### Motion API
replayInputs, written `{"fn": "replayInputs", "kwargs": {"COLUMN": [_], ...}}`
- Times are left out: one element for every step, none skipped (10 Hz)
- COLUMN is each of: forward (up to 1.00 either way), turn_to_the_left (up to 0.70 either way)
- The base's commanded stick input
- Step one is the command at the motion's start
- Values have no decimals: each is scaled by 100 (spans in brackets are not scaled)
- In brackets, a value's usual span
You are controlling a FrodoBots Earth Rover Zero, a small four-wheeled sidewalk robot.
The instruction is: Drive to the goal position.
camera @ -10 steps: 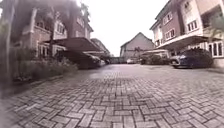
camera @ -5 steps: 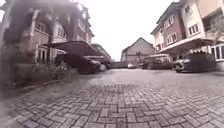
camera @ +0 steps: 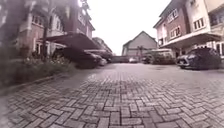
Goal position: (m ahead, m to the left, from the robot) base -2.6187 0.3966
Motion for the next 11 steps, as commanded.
{"fn": "replayInputs", "kwargs": {"forward": [69,69,69,69,69,69,69,57,36,16,6], "turn_to_the_left": [3,3,3,3,3,3,3,3,2,1,-2]}}
